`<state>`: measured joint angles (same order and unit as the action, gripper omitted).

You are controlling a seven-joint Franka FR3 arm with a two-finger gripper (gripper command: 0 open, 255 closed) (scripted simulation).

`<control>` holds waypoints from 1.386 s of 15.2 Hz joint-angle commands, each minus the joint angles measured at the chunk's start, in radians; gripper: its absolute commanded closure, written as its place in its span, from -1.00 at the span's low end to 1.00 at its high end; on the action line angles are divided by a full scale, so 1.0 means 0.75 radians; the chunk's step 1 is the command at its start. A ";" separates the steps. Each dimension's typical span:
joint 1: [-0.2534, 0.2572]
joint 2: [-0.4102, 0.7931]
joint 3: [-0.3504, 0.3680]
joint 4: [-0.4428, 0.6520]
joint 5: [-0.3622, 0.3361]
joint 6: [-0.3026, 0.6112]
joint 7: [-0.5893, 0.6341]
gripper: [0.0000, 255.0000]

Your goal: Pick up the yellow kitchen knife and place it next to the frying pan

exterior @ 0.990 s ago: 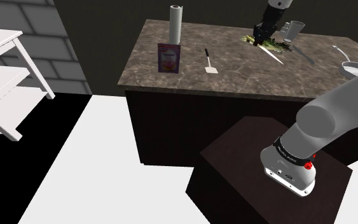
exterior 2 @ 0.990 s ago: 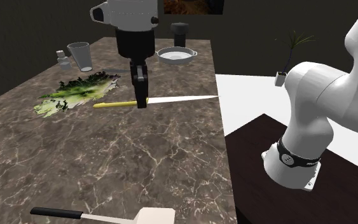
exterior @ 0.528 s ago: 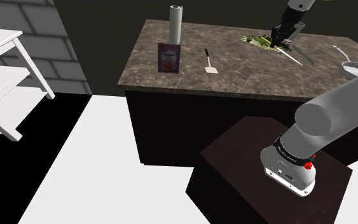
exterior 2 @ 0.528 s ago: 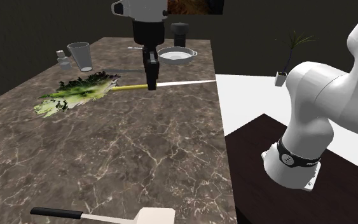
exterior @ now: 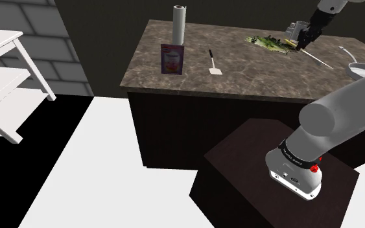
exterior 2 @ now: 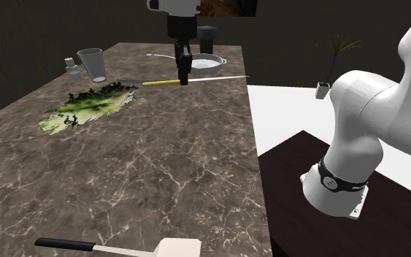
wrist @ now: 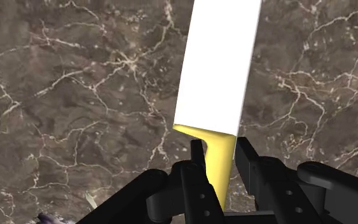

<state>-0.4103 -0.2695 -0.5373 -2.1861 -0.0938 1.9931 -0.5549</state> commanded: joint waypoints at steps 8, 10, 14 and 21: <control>-0.086 0.182 -0.234 0.184 0.085 -0.025 -0.369 1.00; -0.107 0.246 -0.285 0.243 0.130 -0.037 -0.460 1.00; -0.169 0.406 -0.374 0.382 0.252 -0.072 -0.656 1.00; -0.201 0.484 -0.386 0.341 0.320 0.015 -0.732 1.00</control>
<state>-0.5592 0.0859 -0.8267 -1.9212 0.1388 1.9906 -1.0980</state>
